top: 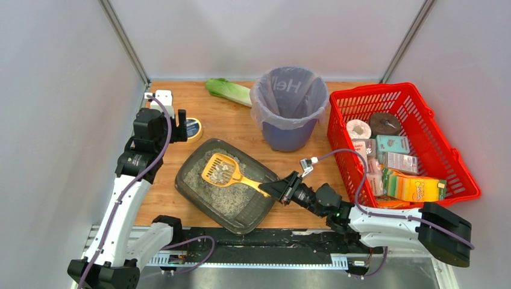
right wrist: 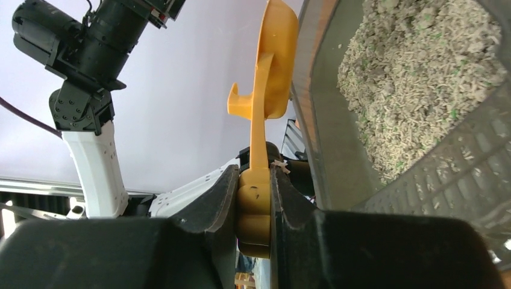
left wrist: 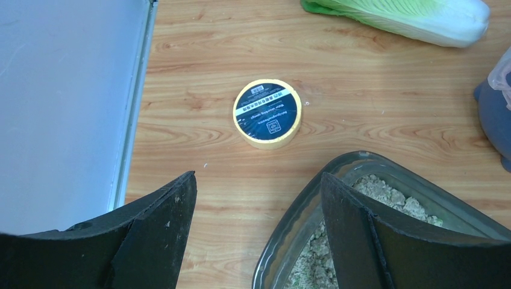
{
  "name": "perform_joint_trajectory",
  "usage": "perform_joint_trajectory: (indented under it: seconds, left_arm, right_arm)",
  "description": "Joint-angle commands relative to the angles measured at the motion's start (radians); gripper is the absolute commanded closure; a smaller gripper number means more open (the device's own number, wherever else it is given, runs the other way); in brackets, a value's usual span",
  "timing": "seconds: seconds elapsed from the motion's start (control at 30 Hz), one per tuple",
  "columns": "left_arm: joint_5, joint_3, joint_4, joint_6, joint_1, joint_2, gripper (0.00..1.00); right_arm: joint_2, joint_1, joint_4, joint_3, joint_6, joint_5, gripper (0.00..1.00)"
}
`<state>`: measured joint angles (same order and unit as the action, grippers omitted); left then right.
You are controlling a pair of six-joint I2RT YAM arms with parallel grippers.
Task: Clean the litter box
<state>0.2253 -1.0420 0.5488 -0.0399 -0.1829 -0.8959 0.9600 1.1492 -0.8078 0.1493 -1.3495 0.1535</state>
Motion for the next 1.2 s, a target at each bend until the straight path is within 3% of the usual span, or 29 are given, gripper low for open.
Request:
perform_joint_trajectory:
  seconds: [0.0,0.13,0.5,0.73,0.83,0.97,1.17]
  left_arm:
    - [-0.009,-0.006,-0.027,-0.012,-0.001,-0.001,0.17]
    - [-0.011,-0.006,-0.027,-0.014,-0.001,0.006,0.17]
    - [-0.003,0.030,-0.079,-0.009,-0.001,0.080,0.18]
    - [0.002,0.027,-0.075,-0.011,-0.001,0.081,0.18]
    - [0.074,0.023,-0.066,-0.020,-0.001,0.087,0.17]
    - [0.146,0.020,-0.056,-0.009,-0.001,0.094,0.17]
    - [0.128,0.022,-0.058,-0.006,-0.001,0.094,0.17]
  right_arm:
    - [0.013,-0.006,-0.007,0.110,0.046,-0.069,1.00]
    - [-0.004,-0.016,-0.071,0.026,-0.016,0.024,1.00]
    - [-0.118,-0.045,0.133,0.108,0.021,0.034,1.00]
    - [-0.164,-0.107,0.232,0.165,-0.020,-0.032,1.00]
    - [-0.181,-0.118,0.304,0.226,0.032,-0.022,1.00]
    - [-0.156,-0.135,0.266,0.266,0.038,-0.045,1.00]
    - [-0.089,-0.163,0.265,0.331,0.041,-0.111,1.00]
